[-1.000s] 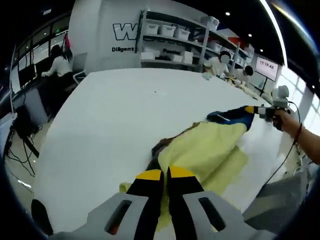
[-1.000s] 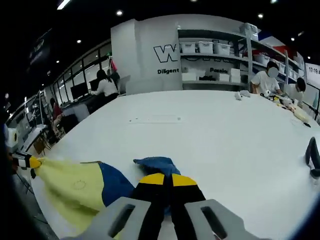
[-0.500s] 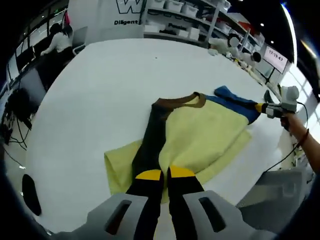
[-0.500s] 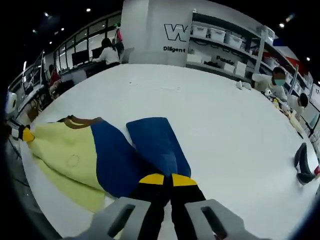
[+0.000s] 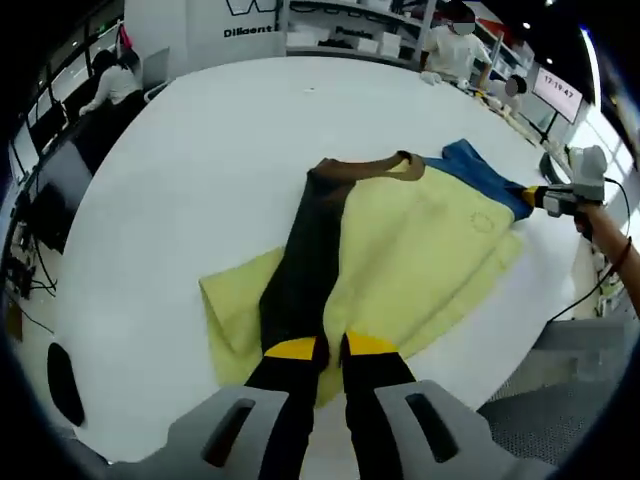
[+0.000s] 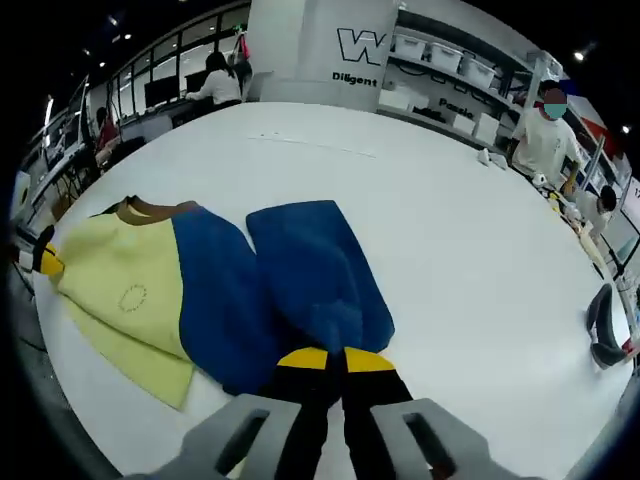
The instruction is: Fold the garment on the visible template until the final outline fits inside the template.
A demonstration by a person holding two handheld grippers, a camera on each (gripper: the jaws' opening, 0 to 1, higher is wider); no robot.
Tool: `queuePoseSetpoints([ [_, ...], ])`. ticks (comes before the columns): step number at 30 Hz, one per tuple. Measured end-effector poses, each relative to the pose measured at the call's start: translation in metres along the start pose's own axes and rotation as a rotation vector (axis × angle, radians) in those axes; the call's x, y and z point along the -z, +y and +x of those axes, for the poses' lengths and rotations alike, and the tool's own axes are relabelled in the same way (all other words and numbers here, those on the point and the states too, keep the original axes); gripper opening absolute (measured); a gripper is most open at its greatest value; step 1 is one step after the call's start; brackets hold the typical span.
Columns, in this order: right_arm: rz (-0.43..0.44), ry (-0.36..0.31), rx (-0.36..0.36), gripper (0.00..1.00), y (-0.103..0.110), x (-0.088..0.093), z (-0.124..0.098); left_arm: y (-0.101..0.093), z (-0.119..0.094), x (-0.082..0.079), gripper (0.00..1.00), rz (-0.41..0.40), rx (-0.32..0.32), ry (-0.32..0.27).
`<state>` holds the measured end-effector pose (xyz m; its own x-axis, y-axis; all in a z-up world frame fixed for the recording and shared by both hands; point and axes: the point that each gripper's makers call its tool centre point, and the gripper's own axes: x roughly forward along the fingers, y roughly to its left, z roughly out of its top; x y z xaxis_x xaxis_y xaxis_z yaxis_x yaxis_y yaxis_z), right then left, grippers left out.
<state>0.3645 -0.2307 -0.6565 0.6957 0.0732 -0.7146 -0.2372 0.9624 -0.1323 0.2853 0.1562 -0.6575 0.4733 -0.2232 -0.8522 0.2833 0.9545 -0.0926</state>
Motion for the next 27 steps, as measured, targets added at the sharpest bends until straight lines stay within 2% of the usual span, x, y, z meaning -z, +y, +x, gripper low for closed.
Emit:
queuePoseSetpoints([
  [1,0.005,-0.02,-0.003,0.0,0.001,-0.004,-0.002,-0.001,-0.003,-0.001,0.24,0.004,0.008,0.001],
  [2,0.047,-0.055,-0.018,0.02,0.004,-0.011,-0.004,-0.004,-0.009,-0.006,0.3,-0.018,0.033,-0.027],
  [4,0.086,-0.095,-0.036,0.11,0.007,-0.019,-0.009,-0.005,-0.017,-0.013,0.35,-0.012,0.049,-0.067],
  [7,0.122,-0.138,-0.082,0.2,0.015,-0.029,-0.016,0.004,-0.03,-0.02,0.33,0.048,0.028,-0.099],
  [10,0.121,-0.146,-0.115,0.28,0.025,-0.034,-0.02,0.014,-0.034,-0.023,0.32,0.049,0.004,-0.124],
  [11,0.131,-0.158,-0.149,0.32,0.033,-0.039,-0.021,0.021,-0.034,-0.024,0.31,0.047,-0.007,-0.135],
  [14,0.132,-0.172,-0.192,0.42,0.045,-0.044,-0.022,0.031,-0.03,-0.02,0.29,0.062,-0.011,-0.12],
  [19,0.148,-0.182,-0.291,0.62,0.071,-0.051,-0.023,0.034,-0.022,-0.017,0.27,0.1,0.034,-0.099],
  [22,0.177,-0.179,-0.347,0.7,0.083,-0.053,-0.023,0.03,-0.011,-0.008,0.29,0.114,0.088,-0.034],
  [27,0.166,-0.194,-0.4,0.9,0.098,-0.056,-0.024,0.027,0.001,-0.002,0.24,0.143,0.113,0.008],
])
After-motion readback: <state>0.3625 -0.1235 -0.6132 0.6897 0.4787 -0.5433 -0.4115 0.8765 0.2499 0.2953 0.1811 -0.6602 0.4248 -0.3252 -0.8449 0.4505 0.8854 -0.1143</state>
